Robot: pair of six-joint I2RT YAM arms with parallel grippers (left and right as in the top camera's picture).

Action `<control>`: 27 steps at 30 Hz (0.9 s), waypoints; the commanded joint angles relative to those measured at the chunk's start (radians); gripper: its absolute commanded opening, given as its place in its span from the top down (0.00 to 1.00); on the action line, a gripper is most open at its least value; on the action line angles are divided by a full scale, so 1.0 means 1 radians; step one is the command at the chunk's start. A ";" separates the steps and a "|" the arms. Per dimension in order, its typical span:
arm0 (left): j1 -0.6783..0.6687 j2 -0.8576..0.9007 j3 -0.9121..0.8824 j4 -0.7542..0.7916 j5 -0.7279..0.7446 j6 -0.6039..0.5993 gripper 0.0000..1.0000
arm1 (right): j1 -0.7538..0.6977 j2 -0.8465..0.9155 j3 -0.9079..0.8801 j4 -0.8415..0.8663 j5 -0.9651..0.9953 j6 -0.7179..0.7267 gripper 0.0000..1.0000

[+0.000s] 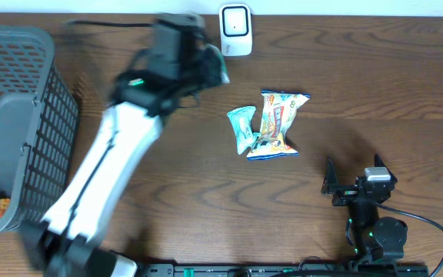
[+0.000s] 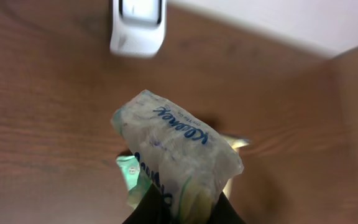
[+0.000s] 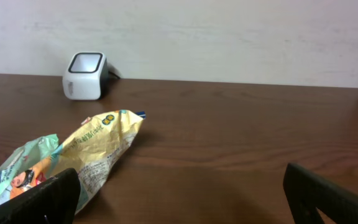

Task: Scan the item barcode
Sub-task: 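Place the small white-green pack left of the light-blue packet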

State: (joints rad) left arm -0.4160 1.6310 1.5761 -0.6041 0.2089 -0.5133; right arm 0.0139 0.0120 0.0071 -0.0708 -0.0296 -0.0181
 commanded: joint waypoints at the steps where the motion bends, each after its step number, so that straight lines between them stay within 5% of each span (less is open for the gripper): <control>1: -0.060 0.153 -0.010 0.027 -0.132 0.075 0.92 | -0.007 -0.006 -0.002 -0.004 0.001 0.006 0.01; 8: -0.079 0.332 -0.010 0.032 -0.267 0.076 0.85 | -0.007 -0.006 -0.002 -0.004 0.001 0.006 0.01; 11: -0.078 0.356 -0.010 0.014 -0.351 0.076 0.68 | -0.007 -0.006 -0.002 -0.004 0.001 0.005 0.01; 13: -0.078 0.357 -0.010 0.010 -0.363 0.076 0.44 | -0.007 -0.006 -0.002 -0.004 0.001 0.006 0.01; 15: -0.078 0.342 -0.010 0.010 -0.363 0.076 0.32 | -0.007 -0.006 -0.002 -0.004 0.001 0.006 0.01; 23: -0.060 0.147 -0.006 0.019 -0.373 0.168 0.25 | -0.007 -0.006 -0.002 -0.004 0.001 0.005 0.01; 27: 0.010 -0.032 -0.006 0.017 -0.512 0.191 0.21 | -0.007 -0.006 -0.002 -0.004 0.001 0.006 0.01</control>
State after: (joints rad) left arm -0.4721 1.7683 1.5642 -0.5907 -0.1608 -0.3756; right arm 0.0139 0.0120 0.0071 -0.0708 -0.0296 -0.0181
